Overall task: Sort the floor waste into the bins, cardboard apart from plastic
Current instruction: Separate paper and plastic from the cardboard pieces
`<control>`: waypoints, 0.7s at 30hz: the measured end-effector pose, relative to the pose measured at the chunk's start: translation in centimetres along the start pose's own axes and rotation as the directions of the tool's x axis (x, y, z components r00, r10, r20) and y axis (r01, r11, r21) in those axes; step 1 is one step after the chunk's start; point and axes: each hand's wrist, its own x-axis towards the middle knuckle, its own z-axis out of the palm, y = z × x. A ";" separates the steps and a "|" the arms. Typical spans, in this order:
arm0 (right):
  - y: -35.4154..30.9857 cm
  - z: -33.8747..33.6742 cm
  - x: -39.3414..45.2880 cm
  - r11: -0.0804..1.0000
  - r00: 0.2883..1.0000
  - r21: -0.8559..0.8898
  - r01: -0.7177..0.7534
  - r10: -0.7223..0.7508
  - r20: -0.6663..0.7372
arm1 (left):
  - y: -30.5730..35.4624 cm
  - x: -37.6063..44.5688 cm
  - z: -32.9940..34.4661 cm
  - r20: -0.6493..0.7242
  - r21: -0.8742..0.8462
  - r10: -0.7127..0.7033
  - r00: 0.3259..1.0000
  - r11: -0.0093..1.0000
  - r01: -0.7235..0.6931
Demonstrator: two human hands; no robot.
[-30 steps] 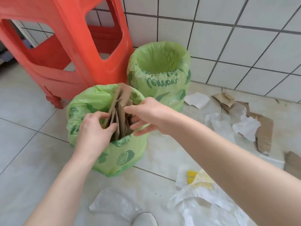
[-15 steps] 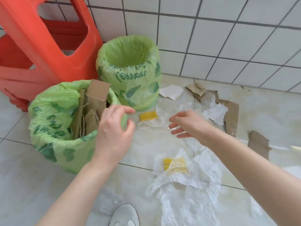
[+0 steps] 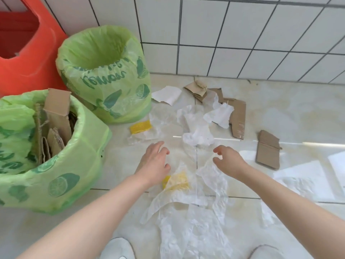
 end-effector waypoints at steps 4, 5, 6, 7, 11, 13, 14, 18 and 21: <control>-0.3 1.6 1.7 0.970 0.983 -0.169 0.176 -0.165 0.078 | 0.6 3.6 -0.8 0.017 0.095 -0.124 0.992 0.988 0.122; -0.7 1.9 2.0 0.955 0.976 -0.205 0.215 -0.202 0.083 | 0.6 4.3 -0.9 0.023 0.099 -0.139 0.990 0.986 0.136; -1.2 2.2 2.3 0.938 0.969 -0.247 0.245 -0.231 0.083 | 0.7 5.0 -1.0 0.029 0.106 -0.148 0.989 0.984 0.144; -1.5 2.6 2.5 0.917 0.965 -0.299 0.264 -0.247 0.093 | 0.7 5.7 -1.0 0.035 0.116 -0.152 0.988 0.982 0.147; -2.5 4.3 3.0 0.765 0.912 -0.497 0.410 -0.357 0.203 | 1.3 8.3 -0.8 0.041 0.133 -0.109 0.993 0.986 0.103; -2.9 5.1 2.5 0.722 0.864 -0.474 0.504 -0.426 0.269 | 2.0 9.5 -0.7 0.042 0.187 -0.022 0.999 0.982 0.014; -3.1 5.4 2.1 0.696 0.828 -0.448 0.561 -0.471 0.305 | 2.3 10.0 -0.6 0.055 0.220 0.033 0.998 0.975 -0.044; -2.8 6.5 0.5 0.602 0.692 -0.344 0.721 -0.603 0.396 | 2.8 11.2 0.4 0.193 0.369 0.205 0.959 0.891 -0.265; -2.0 5.7 0.4 0.682 0.723 -0.251 0.687 -0.605 0.334 | 2.0 10.1 0.9 0.263 0.451 0.119 0.957 0.862 -0.231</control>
